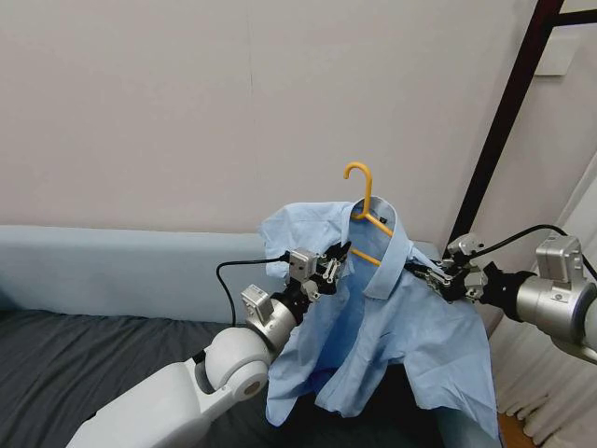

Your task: Pick up the clothes from the sofa and hang them on the clothes hanger.

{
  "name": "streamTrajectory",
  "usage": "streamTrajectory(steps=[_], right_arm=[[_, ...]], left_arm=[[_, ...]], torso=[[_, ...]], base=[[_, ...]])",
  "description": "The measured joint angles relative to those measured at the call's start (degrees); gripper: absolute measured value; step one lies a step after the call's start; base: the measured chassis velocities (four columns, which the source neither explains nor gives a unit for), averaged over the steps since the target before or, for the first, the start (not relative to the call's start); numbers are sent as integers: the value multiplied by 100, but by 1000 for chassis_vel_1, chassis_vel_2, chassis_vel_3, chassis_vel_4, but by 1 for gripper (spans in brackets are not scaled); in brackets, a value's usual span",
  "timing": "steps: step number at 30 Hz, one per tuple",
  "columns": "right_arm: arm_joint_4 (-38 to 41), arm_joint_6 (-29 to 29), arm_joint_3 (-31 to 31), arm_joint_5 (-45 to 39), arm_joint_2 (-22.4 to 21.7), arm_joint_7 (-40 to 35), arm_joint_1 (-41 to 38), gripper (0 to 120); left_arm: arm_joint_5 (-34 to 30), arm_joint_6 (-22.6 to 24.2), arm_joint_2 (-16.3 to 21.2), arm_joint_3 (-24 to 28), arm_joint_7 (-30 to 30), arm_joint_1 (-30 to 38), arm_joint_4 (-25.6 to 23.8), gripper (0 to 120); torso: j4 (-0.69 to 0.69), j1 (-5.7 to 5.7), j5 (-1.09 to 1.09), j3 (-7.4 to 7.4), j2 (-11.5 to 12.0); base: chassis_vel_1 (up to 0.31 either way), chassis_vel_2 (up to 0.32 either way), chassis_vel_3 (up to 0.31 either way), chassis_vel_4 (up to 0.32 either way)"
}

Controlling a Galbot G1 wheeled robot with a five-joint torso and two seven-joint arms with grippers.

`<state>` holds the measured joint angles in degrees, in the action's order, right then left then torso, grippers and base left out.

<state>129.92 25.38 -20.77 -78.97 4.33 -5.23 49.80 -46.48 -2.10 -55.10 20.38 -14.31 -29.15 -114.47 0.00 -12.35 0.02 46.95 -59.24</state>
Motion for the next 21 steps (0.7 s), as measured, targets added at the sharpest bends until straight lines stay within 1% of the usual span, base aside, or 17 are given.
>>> streamTrajectory(steps=[7, 15, 16, 17, 18, 21], right_arm=[[-23, 0, 11, 6, 25, -41, 8, 7], [-11, -9, 43, 32, 67, -62, 13, 7], [-12, -11, 42, 33, 67, -62, 14, 7], [-14, -11, 42, 34, 67, -62, 14, 7], [-14, -11, 42, 34, 67, -62, 14, 7], [-20, -12, 41, 52, 93, -68, 14, 7]], left_arm=[[-54, -11, -6, 46, 36, 69, -91, 0], [-45, -18, 100, -51, 72, -93, -100, 0], [-13, -15, 156, -124, 70, -118, -119, 7], [43, -15, 207, -180, 69, -126, -130, 11], [43, -15, 207, -180, 69, -126, -130, 11], [244, -41, 413, -320, 74, -162, -170, 24]], torso=[[0, 0, 0, 0, 0], [0, 0, 0, 0, 0], [0, 0, -1, 0, 0], [1, 0, -1, 0, 0], [1, 0, -1, 0, 0], [0, 0, -1, 0, 0]], base=[[0, 0, 0, 0], [0, 0, 0, 0], [0, 0, 0, 0], [0, 0, 0, 0], [0, 0, 0, 0], [0, 0, 0, 0]])
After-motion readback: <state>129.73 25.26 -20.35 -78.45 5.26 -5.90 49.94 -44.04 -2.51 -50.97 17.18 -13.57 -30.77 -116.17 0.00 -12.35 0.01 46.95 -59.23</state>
